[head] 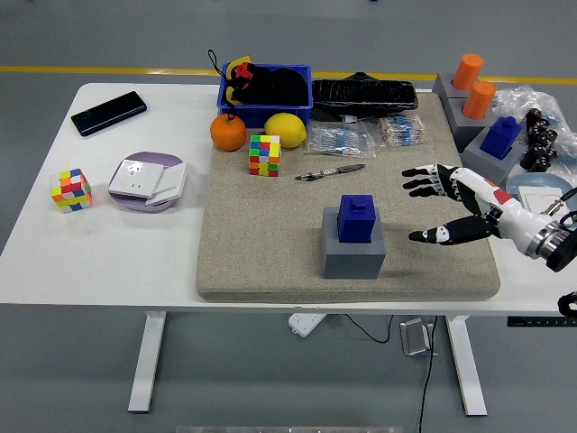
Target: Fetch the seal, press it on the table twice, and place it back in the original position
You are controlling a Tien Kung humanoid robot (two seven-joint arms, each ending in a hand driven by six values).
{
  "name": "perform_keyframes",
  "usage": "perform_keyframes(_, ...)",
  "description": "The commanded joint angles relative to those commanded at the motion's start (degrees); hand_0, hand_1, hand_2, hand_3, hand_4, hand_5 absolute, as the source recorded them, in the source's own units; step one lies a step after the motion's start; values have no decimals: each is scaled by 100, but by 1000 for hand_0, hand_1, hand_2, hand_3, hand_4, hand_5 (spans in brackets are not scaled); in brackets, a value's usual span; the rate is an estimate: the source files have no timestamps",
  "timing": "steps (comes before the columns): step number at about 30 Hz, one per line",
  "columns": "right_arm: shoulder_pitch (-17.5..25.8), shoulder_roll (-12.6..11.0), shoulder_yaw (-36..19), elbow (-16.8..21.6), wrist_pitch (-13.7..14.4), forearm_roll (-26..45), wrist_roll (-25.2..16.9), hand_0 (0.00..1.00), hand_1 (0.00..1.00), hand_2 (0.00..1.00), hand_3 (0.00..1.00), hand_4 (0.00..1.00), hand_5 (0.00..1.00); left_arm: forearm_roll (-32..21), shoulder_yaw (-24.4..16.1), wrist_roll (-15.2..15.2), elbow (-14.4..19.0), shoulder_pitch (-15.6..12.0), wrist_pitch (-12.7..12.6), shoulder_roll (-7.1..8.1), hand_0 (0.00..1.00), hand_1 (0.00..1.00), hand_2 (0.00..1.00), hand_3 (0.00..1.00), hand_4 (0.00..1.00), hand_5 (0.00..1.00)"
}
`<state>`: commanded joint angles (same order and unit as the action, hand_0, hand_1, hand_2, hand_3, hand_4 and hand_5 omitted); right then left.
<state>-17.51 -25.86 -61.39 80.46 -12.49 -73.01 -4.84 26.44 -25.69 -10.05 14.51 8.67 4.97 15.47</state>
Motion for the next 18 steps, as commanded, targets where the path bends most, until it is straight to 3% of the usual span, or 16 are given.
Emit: perform_keyframes(18, -723, 336, 1219, -470, 705, 64, -439, 847, 774, 772, 839, 998, 2, -9, 80, 4, 15, 12, 7, 6, 746, 697, 684, 753, 682, 303)
